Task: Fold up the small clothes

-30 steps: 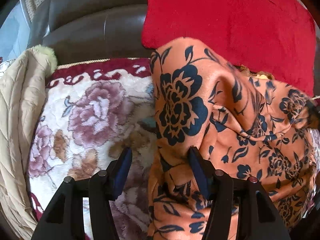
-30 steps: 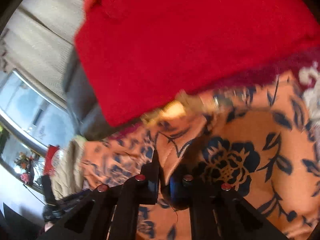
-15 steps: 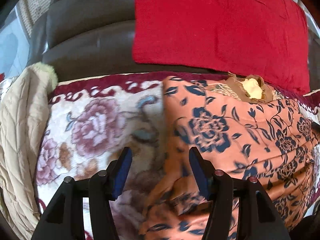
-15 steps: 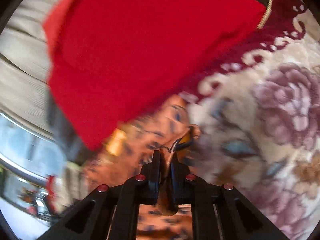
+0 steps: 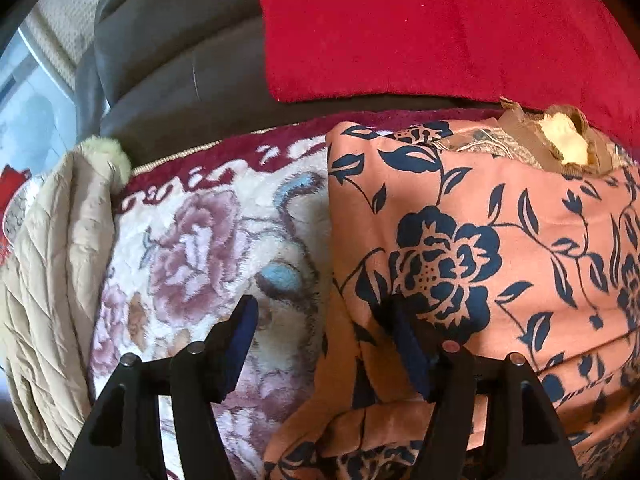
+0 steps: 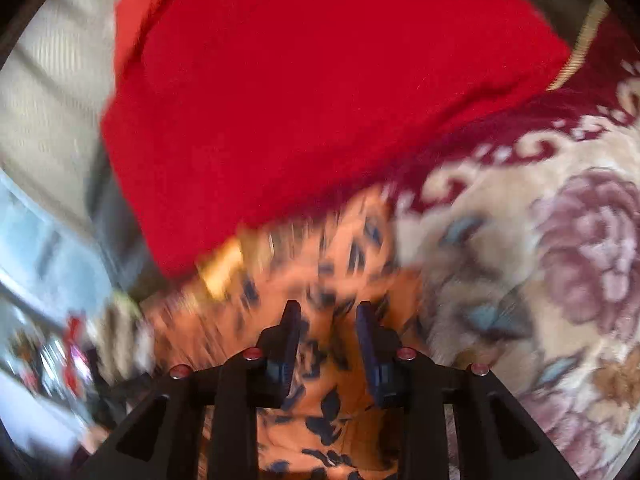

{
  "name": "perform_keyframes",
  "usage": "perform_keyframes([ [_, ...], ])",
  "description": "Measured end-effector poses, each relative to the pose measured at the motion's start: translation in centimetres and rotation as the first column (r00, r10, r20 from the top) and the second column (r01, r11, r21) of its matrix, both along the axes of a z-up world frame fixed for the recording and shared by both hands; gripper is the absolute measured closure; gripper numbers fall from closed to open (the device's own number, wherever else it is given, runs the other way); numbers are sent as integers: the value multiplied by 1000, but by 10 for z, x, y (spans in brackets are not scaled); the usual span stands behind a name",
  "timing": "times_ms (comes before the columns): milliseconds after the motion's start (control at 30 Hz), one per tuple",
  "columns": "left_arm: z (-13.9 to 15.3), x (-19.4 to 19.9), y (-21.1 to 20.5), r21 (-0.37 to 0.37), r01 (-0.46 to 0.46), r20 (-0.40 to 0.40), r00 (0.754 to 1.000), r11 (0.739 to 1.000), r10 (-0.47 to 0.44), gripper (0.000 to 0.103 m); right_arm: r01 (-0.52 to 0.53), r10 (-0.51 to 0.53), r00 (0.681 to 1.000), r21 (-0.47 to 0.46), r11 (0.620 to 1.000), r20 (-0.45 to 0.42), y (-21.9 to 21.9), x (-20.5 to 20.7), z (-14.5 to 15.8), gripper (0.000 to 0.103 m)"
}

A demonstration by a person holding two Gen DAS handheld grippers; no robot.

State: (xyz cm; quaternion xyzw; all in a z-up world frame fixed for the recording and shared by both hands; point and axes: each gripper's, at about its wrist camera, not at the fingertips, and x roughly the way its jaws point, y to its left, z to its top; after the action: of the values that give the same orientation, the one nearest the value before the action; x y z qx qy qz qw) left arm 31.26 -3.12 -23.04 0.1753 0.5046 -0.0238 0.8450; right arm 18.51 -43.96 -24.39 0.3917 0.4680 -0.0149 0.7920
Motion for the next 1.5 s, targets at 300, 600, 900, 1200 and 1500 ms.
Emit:
perform_keyframes([
  [300,36,-28,5,-115,22,97,995,993,-11,36,5,-4,985,-7,1000,171,12,-6,36,71],
  [600,15,-31,21,-138,-46,-47,998,989,40,32,-42,39,999,62,997,36,29,-7,12,71],
  [900,82,-124,45,-218,50,153,988,975,-16,28,30,-61,941,98,995,333,48,-87,91,15],
  [1200,142,-202,55,-191,38,292,956,981,20,19,5,-63,900,134,991,431,68,-175,148,15],
  [1500,195,-265,37,-155,83,444,896,984,-6,9,-65,26,882,67,996,471,108,-218,197,15],
])
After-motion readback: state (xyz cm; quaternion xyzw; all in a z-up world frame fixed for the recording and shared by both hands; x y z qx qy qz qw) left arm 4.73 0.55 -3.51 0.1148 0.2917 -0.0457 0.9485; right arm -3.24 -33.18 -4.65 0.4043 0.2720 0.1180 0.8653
